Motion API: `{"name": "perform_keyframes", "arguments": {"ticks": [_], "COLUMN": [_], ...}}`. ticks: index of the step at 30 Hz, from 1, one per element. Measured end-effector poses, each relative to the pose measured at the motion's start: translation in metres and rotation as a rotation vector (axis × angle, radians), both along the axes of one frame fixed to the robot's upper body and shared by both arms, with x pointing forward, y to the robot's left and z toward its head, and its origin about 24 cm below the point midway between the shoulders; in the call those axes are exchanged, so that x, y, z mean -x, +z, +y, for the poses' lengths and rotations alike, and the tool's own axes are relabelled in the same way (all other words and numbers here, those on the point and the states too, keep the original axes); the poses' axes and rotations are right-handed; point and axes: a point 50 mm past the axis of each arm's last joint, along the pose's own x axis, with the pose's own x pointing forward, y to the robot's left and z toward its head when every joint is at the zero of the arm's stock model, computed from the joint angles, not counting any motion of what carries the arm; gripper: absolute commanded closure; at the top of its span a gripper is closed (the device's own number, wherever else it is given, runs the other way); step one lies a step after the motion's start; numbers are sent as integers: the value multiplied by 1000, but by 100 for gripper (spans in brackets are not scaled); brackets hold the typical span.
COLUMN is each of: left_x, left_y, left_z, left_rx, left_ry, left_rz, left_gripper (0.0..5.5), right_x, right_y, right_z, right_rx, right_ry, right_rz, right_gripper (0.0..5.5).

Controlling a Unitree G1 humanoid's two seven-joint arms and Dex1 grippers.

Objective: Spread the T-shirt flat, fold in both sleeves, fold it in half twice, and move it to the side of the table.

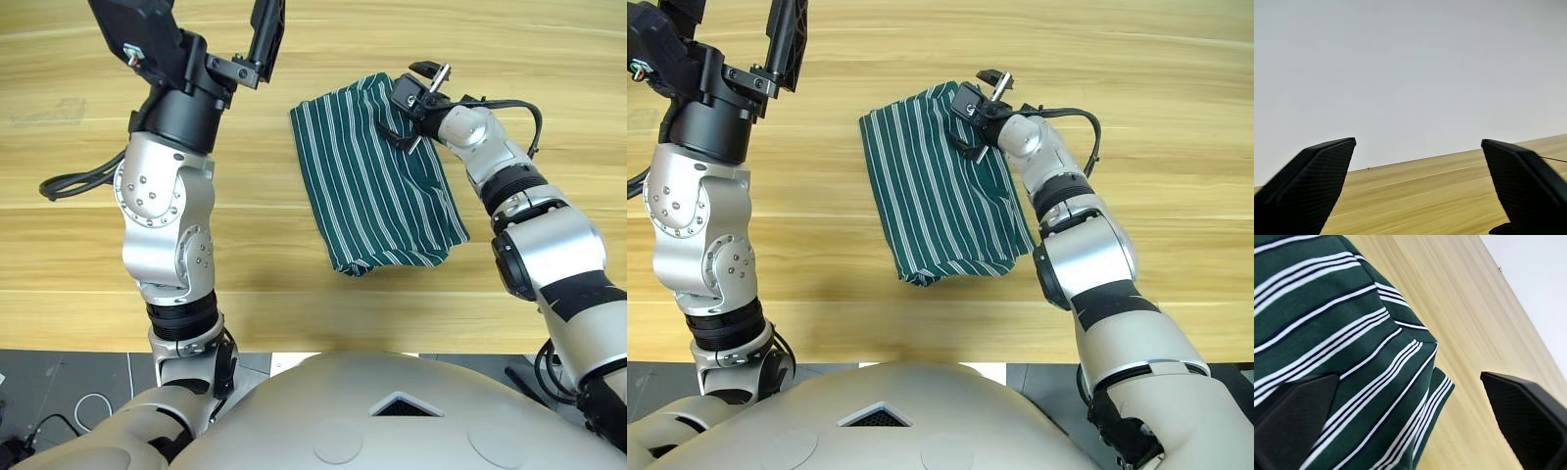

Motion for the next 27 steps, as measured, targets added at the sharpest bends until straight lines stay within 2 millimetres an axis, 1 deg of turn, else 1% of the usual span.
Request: {"name": "perform_keyframes", "arguments": {"ticks": [6, 8, 10, 11, 14, 18, 21, 23, 27], "left_x": [0, 0, 0, 0, 1, 2, 3, 3, 2], "left_y": [0, 0, 0, 0, -1, 1, 1, 0, -3], "left_z": [0, 0, 0, 1, 1, 1, 2, 2, 4], "left_rx": [-2, -4, -4, -5, -6, -8, -14, -16, -30], "left_ry": [-1, -2, -3, -2, 0, -3, 0, 0, 6], "left_rz": [-1, -3, -4, -4, -1, -11, -10, -6, 8], "left_gripper": [74, 74, 74, 74, 74, 74, 74, 74, 74], "right_x": [4, 7, 9, 11, 16, 26, 35, 41, 44], "right_y": [-4, -6, -7, -7, -7, -8, -9, -11, -7], "right_z": [-4, -9, -18, -28, -48, -64, -68, -65, -63], "right_rx": [-72, -82, -82, -77, -63, -54, -71, -90, -157], "right_ry": [-19, -23, -36, -53, -73, -62, -50, -31, -44], "right_rz": [7, -2, -15, -24, -54, -85, -88, -88, -116], "right_gripper": [13, 13, 13, 13, 13, 13, 13, 13, 13]}}
